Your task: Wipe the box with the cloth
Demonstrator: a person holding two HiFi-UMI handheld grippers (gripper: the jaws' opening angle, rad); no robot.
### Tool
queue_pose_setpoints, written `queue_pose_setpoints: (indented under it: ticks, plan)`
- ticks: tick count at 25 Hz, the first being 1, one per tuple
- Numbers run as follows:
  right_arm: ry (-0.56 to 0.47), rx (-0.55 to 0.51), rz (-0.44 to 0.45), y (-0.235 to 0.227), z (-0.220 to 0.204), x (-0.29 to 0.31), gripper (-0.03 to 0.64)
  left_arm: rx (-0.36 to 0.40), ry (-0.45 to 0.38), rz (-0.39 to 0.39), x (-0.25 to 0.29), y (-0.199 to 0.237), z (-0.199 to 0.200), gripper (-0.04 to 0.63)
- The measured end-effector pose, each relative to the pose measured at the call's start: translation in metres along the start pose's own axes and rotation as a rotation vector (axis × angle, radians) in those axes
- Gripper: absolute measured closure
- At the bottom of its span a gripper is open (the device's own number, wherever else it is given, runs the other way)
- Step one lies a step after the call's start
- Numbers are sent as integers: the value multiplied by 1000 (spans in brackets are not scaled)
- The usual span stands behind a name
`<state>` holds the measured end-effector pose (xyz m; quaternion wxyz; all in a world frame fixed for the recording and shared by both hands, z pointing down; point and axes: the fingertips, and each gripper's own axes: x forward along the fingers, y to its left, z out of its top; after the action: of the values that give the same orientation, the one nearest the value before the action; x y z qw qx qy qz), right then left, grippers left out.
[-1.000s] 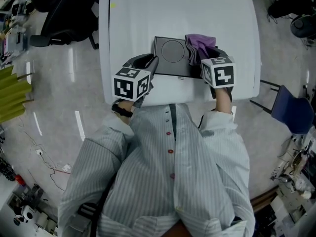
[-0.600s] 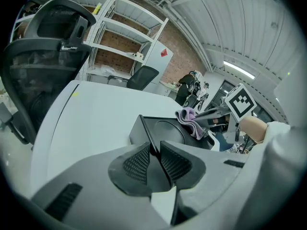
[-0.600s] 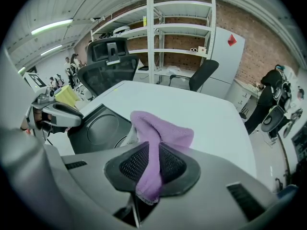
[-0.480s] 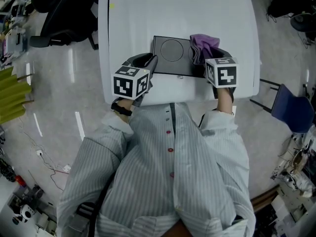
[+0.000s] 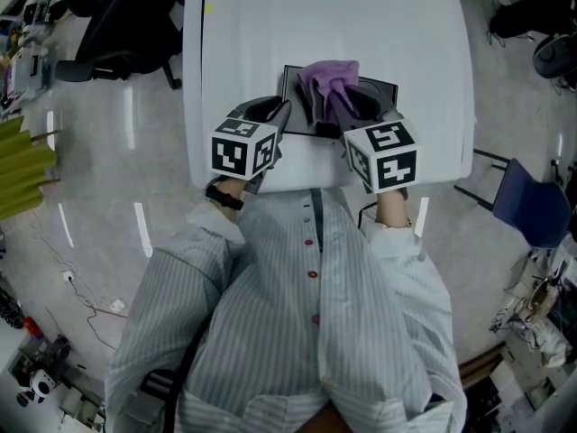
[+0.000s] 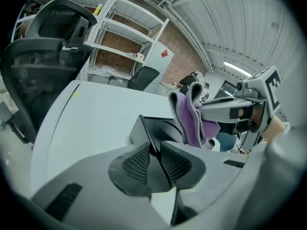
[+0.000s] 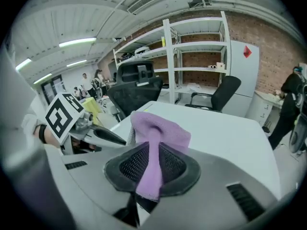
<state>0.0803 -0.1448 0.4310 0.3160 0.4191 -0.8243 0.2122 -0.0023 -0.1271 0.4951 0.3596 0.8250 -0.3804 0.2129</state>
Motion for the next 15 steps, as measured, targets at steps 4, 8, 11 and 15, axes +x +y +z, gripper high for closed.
queue_pose_setpoints:
  ticks: [4,8,11,15]
  plan:
    - [12,-27,91,35,2,25,556,-3,-2,4,1,-3,0,526]
    - [57,-54,122,47,-10,50,557,3,2,9,2,-2,0,526]
    - [84,-53,129,48,-14,59,560,-3,5,5,1,0,0,526]
    - [134,-104,116,49,-18,68,561,-7,-3,11,-1,2,0,526]
